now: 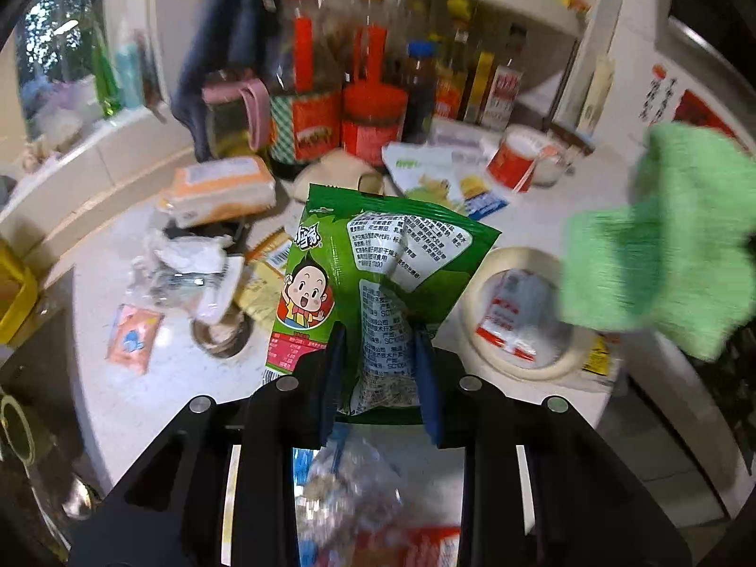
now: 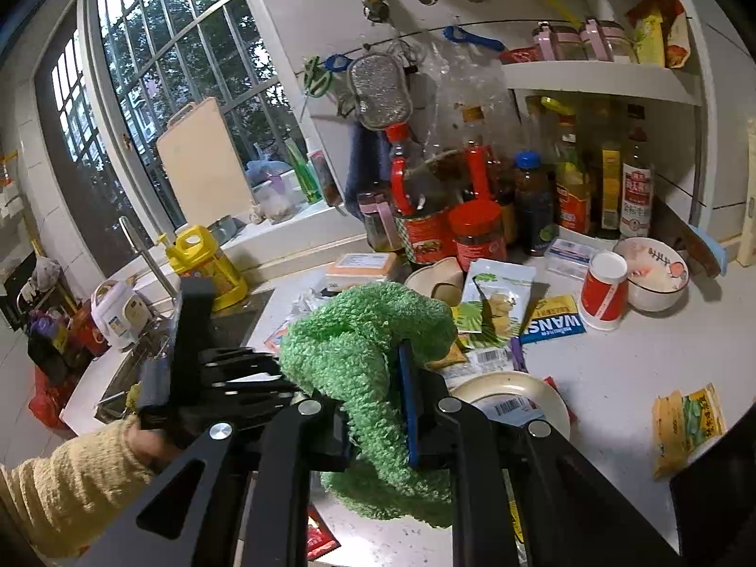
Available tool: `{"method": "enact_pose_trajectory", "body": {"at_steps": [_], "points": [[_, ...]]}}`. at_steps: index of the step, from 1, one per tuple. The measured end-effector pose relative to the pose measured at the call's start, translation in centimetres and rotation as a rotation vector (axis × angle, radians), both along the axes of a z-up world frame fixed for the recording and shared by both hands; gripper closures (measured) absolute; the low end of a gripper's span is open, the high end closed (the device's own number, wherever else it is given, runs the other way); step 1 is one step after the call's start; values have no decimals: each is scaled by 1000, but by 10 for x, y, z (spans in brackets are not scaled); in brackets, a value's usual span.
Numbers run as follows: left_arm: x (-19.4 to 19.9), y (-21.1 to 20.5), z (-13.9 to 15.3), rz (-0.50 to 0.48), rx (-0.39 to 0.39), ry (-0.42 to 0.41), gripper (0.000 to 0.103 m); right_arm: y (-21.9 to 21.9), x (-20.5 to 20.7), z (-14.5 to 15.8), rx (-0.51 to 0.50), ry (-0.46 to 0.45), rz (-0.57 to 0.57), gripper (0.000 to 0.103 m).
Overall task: Collect trash
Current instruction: 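Grasp the green cartoon snack packet with the left tool while the right tool holds the towel, then carry the towel and green packet away from the counter toward the trash bin, then lower the towel and green packet over the trash bin and open both tools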
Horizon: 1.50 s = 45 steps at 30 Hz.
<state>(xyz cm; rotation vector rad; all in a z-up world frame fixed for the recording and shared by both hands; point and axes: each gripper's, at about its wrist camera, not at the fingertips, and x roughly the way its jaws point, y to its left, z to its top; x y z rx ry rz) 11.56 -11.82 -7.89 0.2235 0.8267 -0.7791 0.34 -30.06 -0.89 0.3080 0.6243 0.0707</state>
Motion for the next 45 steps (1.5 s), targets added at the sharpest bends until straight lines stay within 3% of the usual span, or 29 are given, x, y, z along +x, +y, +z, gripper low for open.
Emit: {"method": "enact_pose_trajectory", "body": {"at_steps": [6,8,11,17,21,29,30,31,32,33,34,40,45], "points": [[-83,50,34,-66,-63,-56,76,17,-23,4,-8,7,87,88],[-117,59,33,-88,-45,-61,76,27,-36,1,-13,29,131,88],[-160,69,18,-130,-29,-3,76,43,-60,-11,-32,93,195,88],[-228,78,-63,-155,47,264,76,67,-103,-70,2,326,280,88],[-236,77,-128,-115,72,431,76,77,-120,-129,-5,478,294,88],[-225,53,-253,-51,218,596,75,74,-124,-253,-62,695,261,83],[-223,49,-264,-47,240,603,71,73,-122,-262,-75,706,256,82],[-222,46,-270,-39,259,602,67,72,-120,-271,-79,722,252,74],[-220,42,-278,-21,286,609,55,69,-116,-279,-85,739,230,47],[-219,41,-281,-14,294,620,36,67,-115,-281,-97,739,203,30],[-217,38,-282,-7,299,622,31,65,-113,-281,-100,735,180,13],[-219,32,-240,-22,278,525,24,52,-115,-245,-72,669,156,10],[-216,46,-160,-8,156,392,14,45,-110,-180,-56,507,137,6]]}}
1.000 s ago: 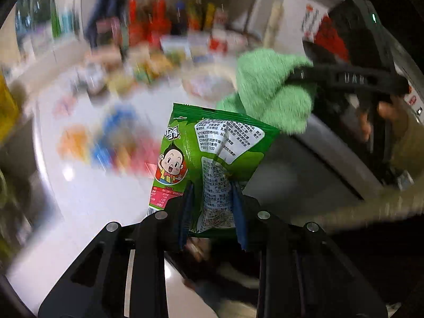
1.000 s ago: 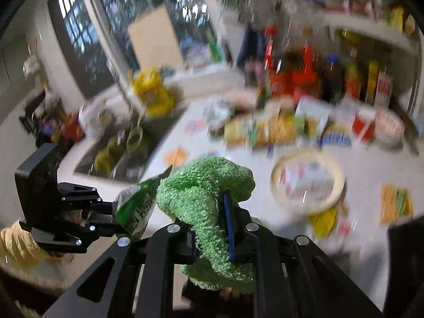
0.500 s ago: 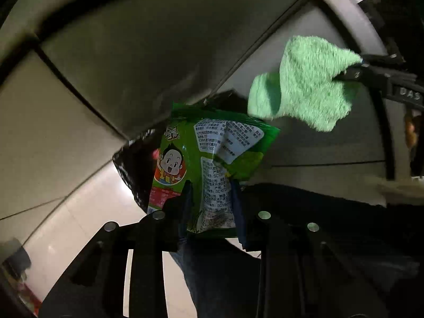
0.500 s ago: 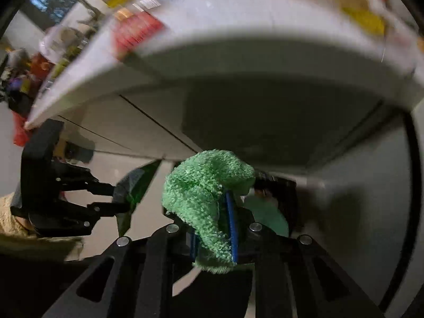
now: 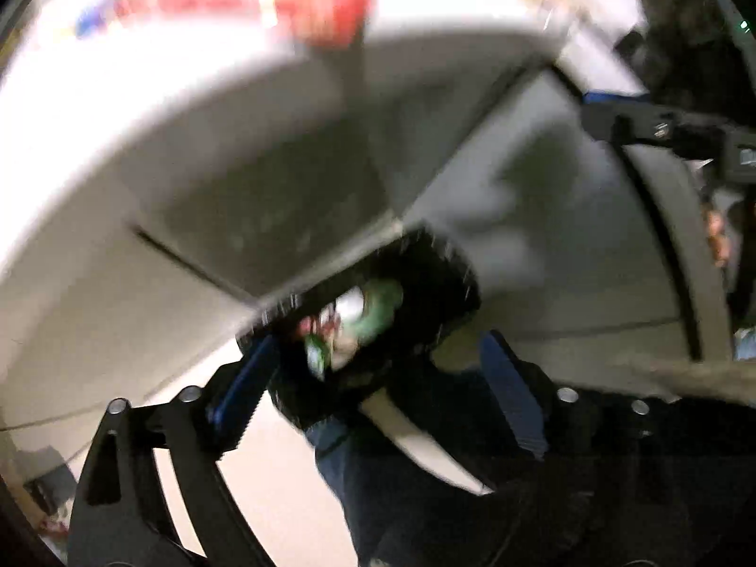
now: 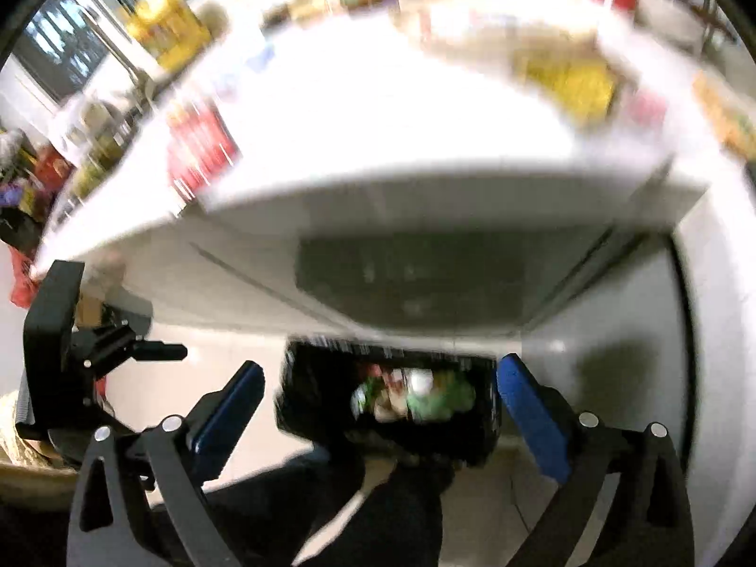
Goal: Collect trash
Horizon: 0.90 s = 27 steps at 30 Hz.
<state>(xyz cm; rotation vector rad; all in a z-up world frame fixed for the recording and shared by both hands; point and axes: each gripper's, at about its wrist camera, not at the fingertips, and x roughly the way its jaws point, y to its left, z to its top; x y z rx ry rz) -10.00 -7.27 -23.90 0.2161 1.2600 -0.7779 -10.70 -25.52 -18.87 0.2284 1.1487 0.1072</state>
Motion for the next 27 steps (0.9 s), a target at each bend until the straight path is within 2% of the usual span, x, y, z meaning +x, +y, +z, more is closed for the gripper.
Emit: {"method": "enact_pose_trajectory", "body": {"at_steps": [5,6,9,10,12,14,18,25,27], "points": [[25,19,86,140,-164,-146,13,-10,34,71,27,-240,-9,5],[31,22,95,170,-172,-174,13,-14,47,85,40,-294,-16,5],[52,37,123,288,-173,-280,13,-26,92,108,75,-370,-39,5],[57,41,130,333,-165,-308,13,-26,92,108,75,-370,-39,5],[67,49,133,380,-171,-320,13,-29,119,116,97,-408,-33,5],[73,54,132,424,-168,-306,13,-26,156,113,116,-394,-30,5],[70,65,128,449,-143,-287,13,-17,209,91,130,-337,9,8],[62,93,111,516,-100,-256,13,-8,264,56,-19,-248,87,8],[66,100,107,549,-98,-242,13,-8,273,49,-17,-221,109,8]]}}
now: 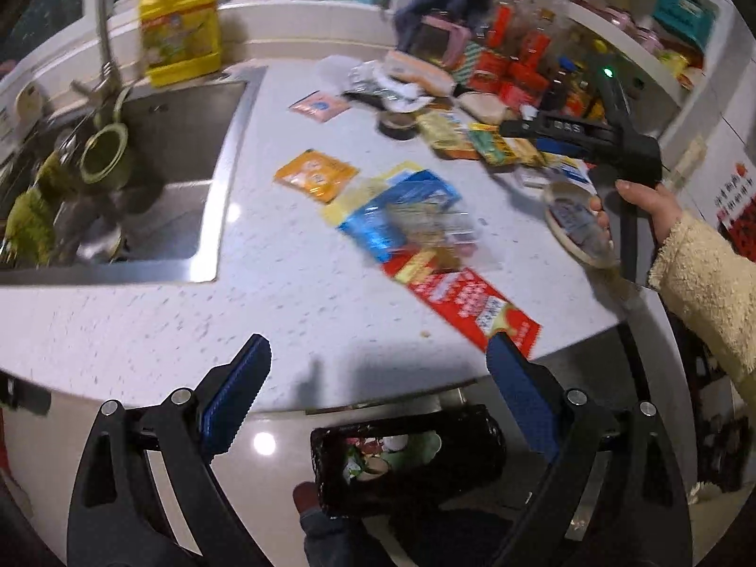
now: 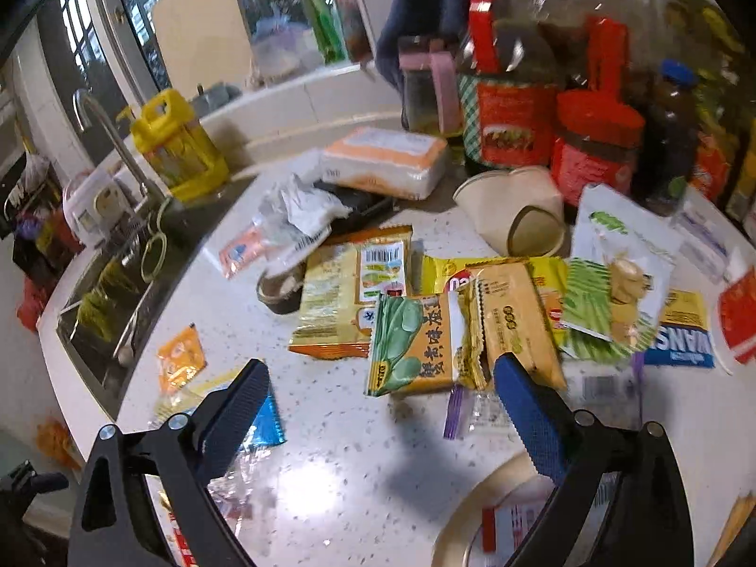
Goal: Collect trash
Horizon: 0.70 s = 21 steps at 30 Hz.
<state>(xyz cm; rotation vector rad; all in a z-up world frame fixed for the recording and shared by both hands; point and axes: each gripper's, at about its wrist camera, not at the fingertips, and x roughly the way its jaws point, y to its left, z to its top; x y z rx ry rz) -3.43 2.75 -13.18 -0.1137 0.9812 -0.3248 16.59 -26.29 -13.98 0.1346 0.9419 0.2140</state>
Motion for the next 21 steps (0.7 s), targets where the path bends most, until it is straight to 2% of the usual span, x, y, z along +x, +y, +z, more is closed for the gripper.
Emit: {"method": "enact_pose_trajectory", "body": {"at_steps": [3,8,12,16,17,19,21], "points": [[3,9,-4,34,-9,14,13,4,10,-6,5,0,23,8],[7,15,-7,55,-7,28,13,11,26,-25,-13,54,42,26],[8,15,-10,58,-5,39,13,13,36,-30,-51,45,29,26],[10,15,-10,55,-5,44,13,15,43,-32,-136,38,19,28],[10,15,-10,54,-5,44,13,15,45,-35,-180,43,9,37],[11,15,-10,52,-8,42,13,13,46,-38,-215,33,5,50],[13,15,-10,48,-7,44,13,6,47,-35,-191,30,-12,53]]}}
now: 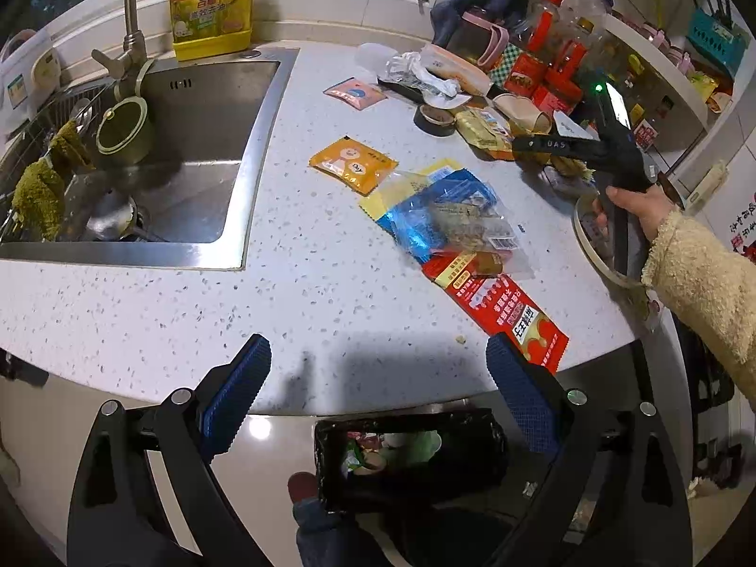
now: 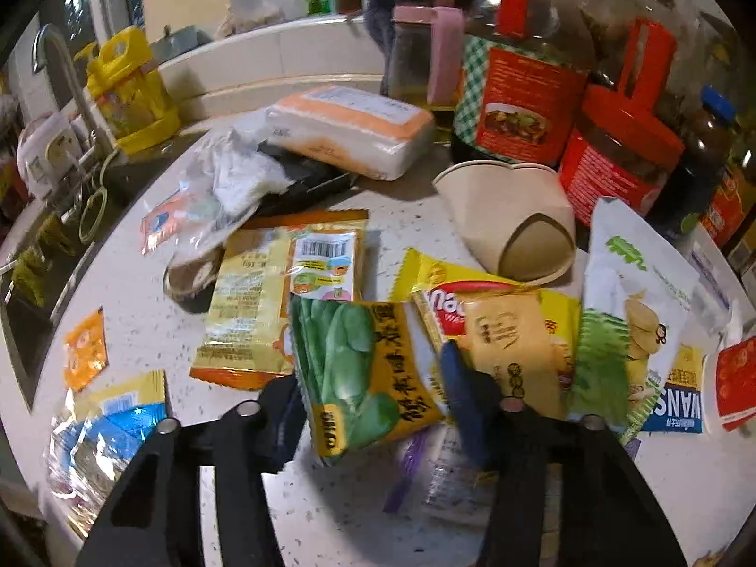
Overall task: Collect trash
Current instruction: 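Grasp the green pea snack packet with the right tool, then grasp the tan wrapped biscuit with the left tool while the right tool holds the packet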
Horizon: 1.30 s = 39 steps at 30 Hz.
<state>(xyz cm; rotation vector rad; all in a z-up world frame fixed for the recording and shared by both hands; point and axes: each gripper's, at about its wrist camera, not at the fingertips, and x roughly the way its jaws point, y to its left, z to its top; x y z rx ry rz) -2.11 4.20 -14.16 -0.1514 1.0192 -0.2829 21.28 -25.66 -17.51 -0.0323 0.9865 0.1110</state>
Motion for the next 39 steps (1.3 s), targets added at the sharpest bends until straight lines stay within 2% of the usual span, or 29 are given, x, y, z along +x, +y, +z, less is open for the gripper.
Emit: {"method": "enact_pose_trajectory", "body": {"at_steps": [2,5,8,11,14,22,25,27,30,33,39], "points": [[3,-2,0,-5,-1,3,13,-5,-1,1,8,2,-17,57],[9,-8,4,-15,-3,-7,13,-15,-8,11,79,-25,-43,77],[27,-21,11,-48,-18,-19,13,-21,-23,28,120,-46,-44,86],[53,-42,19,-95,-8,-43,13,-26,-29,30,153,-30,-46,87],[82,-66,31,-132,-25,-75,13,-37,-35,33,205,-36,-93,87],[143,-142,36,-150,42,-107,13,-78,-105,96,371,-228,-164,87],[168,-187,30,-186,70,-101,13,-103,-138,114,396,-283,-220,87],[185,-222,23,-249,103,-100,13,-119,-158,121,403,-306,-256,87],[209,-258,9,-278,129,-68,13,-138,-176,124,404,-319,-304,87],[231,-280,-3,-259,122,-10,13,-154,-189,120,417,-315,-340,87],[253,-311,-19,-273,190,41,13,-157,-194,107,422,-293,-324,87]]}}
